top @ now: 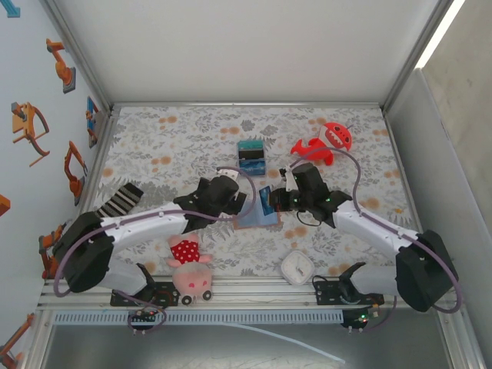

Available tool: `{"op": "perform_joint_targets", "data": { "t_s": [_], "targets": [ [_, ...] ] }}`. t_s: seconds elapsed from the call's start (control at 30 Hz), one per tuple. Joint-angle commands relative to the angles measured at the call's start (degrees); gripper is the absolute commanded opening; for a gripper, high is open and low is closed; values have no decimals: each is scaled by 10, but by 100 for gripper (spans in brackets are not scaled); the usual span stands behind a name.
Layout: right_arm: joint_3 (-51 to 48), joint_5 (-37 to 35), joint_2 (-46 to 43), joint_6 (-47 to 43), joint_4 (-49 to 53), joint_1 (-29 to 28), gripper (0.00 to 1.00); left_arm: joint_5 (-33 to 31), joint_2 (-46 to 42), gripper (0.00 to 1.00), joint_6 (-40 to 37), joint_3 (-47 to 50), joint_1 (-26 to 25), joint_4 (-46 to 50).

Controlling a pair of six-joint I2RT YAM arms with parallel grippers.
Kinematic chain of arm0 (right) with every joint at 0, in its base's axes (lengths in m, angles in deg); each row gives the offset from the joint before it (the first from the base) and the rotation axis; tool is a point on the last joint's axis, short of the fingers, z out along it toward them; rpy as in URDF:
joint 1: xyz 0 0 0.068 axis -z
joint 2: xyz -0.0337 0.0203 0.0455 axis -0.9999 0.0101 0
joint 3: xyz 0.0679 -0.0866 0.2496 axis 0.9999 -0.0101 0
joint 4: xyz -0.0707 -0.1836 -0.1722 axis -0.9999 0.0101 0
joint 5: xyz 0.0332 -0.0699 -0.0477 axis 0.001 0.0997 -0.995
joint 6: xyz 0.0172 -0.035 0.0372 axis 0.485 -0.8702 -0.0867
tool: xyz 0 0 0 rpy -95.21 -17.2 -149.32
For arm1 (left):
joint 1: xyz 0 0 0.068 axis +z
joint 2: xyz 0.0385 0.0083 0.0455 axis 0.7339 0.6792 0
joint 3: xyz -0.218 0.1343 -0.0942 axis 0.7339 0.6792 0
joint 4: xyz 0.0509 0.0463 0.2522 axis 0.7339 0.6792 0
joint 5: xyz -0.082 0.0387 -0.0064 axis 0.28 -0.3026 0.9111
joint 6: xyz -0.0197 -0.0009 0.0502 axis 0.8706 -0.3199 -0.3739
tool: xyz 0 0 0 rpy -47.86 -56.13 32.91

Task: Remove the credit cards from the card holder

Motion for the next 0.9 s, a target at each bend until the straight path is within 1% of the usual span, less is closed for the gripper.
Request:
{"op": "perform_joint_targets", "data": {
  "t_s": [0.0, 0.03, 0.1, 0.2, 0.3, 0.33, 0.4, 0.53, 0.73, 0.77, 0.87],
  "targets": [
    [32, 15, -24, -85, 48, -4, 0, 29, -52, 97, -20, 33, 5, -31],
    [38, 24, -27, -101, 52, -4, 0, 48, -70, 97, -26, 43, 10, -42],
    [48, 42, -29, -124, 60, -5, 0, 108, -103, 97, -37, 62, 24, -66],
    [66, 83, -25, -158, 71, -9, 0, 242, -149, 98, -45, 90, 59, -98],
    [84, 114, -19, -191, 84, -21, 0, 343, -185, 100, -46, 109, 96, -123],
    [91, 124, -17, -204, 90, -26, 0, 368, -193, 99, -54, 109, 103, -122],
    [106, 142, -11, -229, 107, -36, 0, 405, -204, 98, -72, 106, 109, -109],
    [132, 180, 0, -280, 138, -50, 0, 482, -202, 92, -112, 91, 113, -77],
    [154, 235, 12, -340, 180, -51, 0, 584, -189, 81, -134, 81, 125, -76],
    [156, 243, 13, -349, 185, -51, 0, 599, -189, 81, -137, 80, 127, -74],
    [159, 268, 15, -379, 202, -51, 0, 656, -183, 74, -154, 72, 133, -63]
  ]
}}
